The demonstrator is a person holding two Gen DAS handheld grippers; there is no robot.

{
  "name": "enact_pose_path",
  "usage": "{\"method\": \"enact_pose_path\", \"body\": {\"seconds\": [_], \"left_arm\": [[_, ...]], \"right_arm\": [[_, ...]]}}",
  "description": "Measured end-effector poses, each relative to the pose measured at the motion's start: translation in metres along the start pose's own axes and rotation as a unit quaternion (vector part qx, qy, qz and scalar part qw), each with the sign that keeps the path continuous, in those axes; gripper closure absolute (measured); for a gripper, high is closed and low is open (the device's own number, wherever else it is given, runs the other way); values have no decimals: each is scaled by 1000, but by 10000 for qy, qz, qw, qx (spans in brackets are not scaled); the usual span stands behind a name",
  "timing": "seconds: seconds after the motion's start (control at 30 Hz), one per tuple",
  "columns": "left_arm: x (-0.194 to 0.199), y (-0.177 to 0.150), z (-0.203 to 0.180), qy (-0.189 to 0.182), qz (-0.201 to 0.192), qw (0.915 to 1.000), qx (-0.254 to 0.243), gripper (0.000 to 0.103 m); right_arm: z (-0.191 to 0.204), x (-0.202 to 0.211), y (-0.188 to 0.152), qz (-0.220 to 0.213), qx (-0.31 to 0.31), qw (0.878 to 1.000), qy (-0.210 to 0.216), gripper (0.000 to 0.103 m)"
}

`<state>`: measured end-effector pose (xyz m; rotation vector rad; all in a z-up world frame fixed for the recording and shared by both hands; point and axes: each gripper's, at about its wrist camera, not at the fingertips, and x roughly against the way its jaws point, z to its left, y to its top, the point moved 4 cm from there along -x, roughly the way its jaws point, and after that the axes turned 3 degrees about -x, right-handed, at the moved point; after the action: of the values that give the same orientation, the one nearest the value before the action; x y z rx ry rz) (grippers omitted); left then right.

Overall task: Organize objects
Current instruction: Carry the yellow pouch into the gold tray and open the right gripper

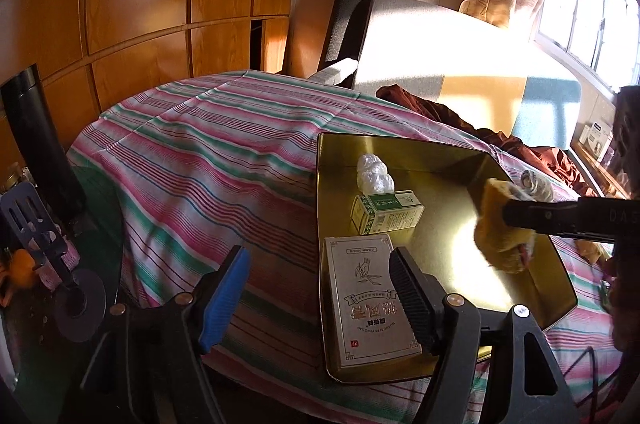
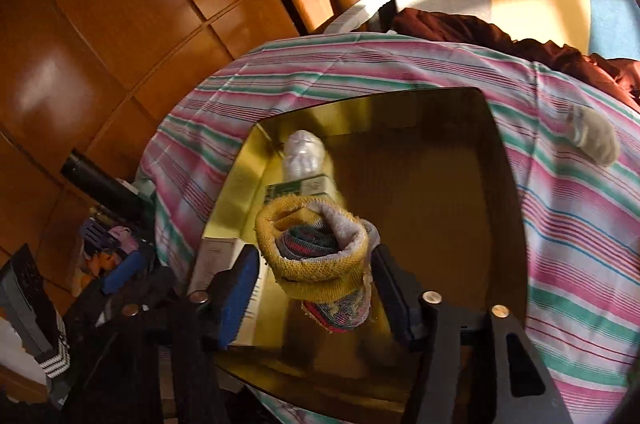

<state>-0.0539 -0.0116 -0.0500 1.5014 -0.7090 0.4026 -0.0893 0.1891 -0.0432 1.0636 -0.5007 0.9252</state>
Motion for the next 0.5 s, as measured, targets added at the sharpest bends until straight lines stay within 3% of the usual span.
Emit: {"method": "enact_pose_path", "body": {"seconds": [0.03,0.1,0.5], "left_arm": [[1,-1,1,4,-1,10000,-1,30],[1,-2,2,14,3,10000,-46,28],[3,-3,-14,56,20,9995,-298,22]], "right_arm": [[5,-2,0,-33,46,10000,-1,16],[10,-4,-4,1,151,9999,35,16],[-32,34,-30,-378,477,9922,-1088,15]]}}
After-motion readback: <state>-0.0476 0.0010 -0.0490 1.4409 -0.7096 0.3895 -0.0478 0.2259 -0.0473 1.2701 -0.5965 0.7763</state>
